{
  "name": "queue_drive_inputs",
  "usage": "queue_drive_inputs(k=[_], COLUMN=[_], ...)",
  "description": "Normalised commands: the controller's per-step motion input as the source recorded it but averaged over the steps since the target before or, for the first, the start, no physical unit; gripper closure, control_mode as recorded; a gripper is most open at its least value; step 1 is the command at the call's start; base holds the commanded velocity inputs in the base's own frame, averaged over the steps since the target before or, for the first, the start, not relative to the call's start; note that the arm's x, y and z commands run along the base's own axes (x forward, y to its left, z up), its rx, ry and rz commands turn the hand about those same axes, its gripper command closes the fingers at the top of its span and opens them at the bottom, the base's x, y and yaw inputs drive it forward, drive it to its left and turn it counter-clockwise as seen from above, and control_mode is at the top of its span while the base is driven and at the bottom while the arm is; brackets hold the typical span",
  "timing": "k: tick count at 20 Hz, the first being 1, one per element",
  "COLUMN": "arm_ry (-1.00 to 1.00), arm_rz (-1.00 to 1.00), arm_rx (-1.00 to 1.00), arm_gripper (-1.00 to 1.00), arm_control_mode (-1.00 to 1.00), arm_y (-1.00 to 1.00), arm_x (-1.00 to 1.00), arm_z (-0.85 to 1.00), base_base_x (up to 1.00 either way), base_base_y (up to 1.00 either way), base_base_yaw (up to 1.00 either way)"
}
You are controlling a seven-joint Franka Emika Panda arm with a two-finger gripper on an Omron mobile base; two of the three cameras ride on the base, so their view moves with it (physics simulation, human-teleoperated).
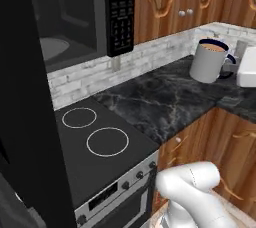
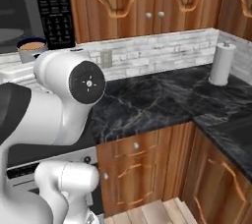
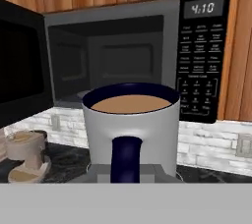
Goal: Pick the cup of tea, navigate to the dining table, and place it on the saucer.
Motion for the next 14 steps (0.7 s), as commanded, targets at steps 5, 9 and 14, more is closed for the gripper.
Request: queue_drive_inputs(k=[5, 9, 14], arm_ry=[0.00, 0.00, 0.00], arm_rz=[0.00, 0.00, 0.00], arm_rx=[0.00, 0.00, 0.00], arm_gripper=[1.00, 1.00, 1.00], arm_control_mode=[1.00, 1.00, 1.00], arm_y=[0.00, 0.00, 0.00], arm_x=[0.00, 0.00, 0.00], arm_z=[0.00, 0.00, 0.00], base_base_x=[-0.30, -0.32, -0.33], base_base_y=[0.00, 0.00, 0.00], base_base_yaw=[-0.82, -0.85, -0.85])
